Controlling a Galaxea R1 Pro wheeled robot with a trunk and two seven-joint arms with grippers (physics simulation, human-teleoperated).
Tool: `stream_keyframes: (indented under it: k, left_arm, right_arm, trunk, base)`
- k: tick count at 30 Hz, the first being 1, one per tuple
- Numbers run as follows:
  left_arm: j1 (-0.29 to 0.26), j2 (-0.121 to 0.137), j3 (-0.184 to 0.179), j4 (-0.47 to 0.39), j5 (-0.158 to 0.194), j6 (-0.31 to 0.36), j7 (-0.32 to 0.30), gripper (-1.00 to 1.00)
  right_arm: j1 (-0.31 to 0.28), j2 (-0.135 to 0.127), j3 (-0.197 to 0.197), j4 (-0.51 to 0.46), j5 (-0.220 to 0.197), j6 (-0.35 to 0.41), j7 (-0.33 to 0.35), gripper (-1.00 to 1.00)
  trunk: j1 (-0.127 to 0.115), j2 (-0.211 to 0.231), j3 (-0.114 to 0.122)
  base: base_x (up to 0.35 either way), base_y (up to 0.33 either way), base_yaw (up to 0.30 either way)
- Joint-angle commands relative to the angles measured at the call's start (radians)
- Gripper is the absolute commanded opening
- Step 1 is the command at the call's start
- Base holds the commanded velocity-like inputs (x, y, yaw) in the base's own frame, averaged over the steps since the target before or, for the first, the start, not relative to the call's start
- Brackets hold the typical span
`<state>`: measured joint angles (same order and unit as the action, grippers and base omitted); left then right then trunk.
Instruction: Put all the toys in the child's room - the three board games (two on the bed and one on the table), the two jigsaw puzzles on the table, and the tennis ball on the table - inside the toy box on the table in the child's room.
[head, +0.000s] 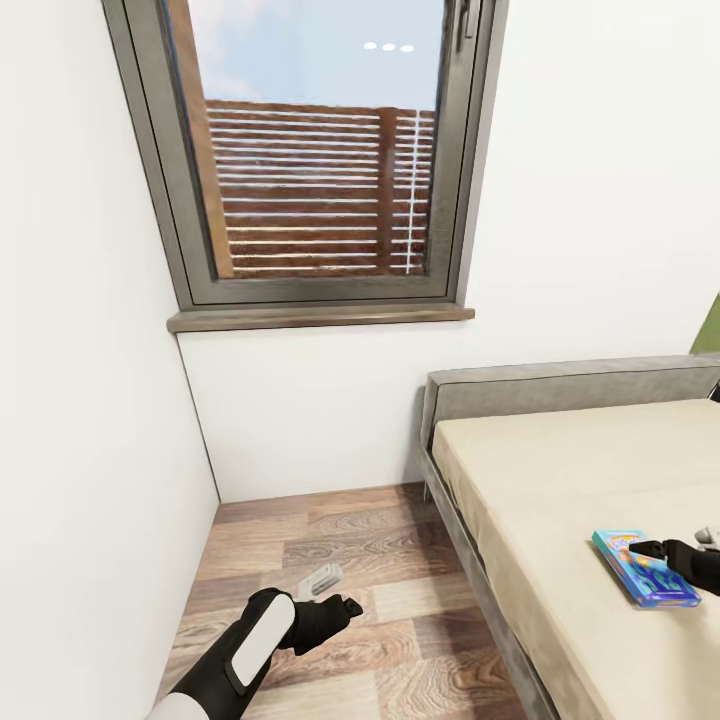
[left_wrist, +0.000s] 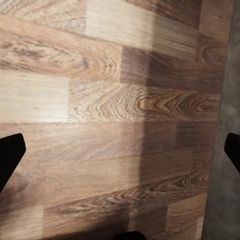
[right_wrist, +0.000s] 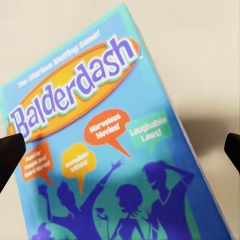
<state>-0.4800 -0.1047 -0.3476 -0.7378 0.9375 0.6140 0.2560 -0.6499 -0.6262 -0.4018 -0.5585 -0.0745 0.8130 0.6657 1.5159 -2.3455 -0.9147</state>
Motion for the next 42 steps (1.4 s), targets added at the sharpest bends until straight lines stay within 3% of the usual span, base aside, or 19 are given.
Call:
stream_keyframes:
  k: [1, 17, 23, 31, 37, 42]
  left_arm:
    - [-0.001, 0.0, -0.002, -0.002, 0.011, 0.001, 0.009, 1.0]
    - [-0.001, 0.0, -0.003, -0.002, 0.011, 0.001, 0.009, 1.0]
    - [-0.001, 0.0, -0.003, -0.002, 0.011, 0.001, 0.009, 1.0]
    - [-0.001, 0.0, -0.004, -0.002, 0.012, 0.001, 0.008, 1.0]
    - [-0.001, 0.0, -0.004, -0.002, 0.012, 0.001, 0.008, 1.0]
    - [-0.001, -0.001, -0.004, -0.002, 0.012, 0.001, 0.008, 1.0]
  right_arm:
    - [-0.001, 0.003, -0.002, -0.001, -0.007, 0.008, -0.002, 1.0]
    - [-0.001, 0.036, 0.005, -0.005, -0.003, 0.006, 0.001, 1.0]
    - [-0.002, 0.057, 0.011, -0.013, 0.0, 0.006, 0.058, 1.0]
    - [-0.002, 0.066, 0.017, -0.02, 0.002, 0.005, 0.091, 1.0]
    - [-0.002, 0.079, 0.053, -0.044, 0.001, 0.009, 0.097, 1.0]
    - [-0.002, 0.108, 0.095, -0.068, 0.001, 0.01, 0.098, 1.0]
  trunk:
    - [0.0, 0.0, -0.001]
    - [0.0, 0.0, -0.001]
    - [0.0, 0.0, -0.001]
    - [0.0, 0.0, -0.001]
    - [0.0, 0.0, -0.001]
    - [0.0, 0.0, -0.001]
  base:
    - [0.0, 0.0, 0.0]
    - [0.0, 0.0, 0.0]
    - [0.0, 0.0, 0.0]
    - [0.0, 0.0, 0.0]
    - [0.0, 0.0, 0.0]
    - [0.0, 0.0, 0.0]
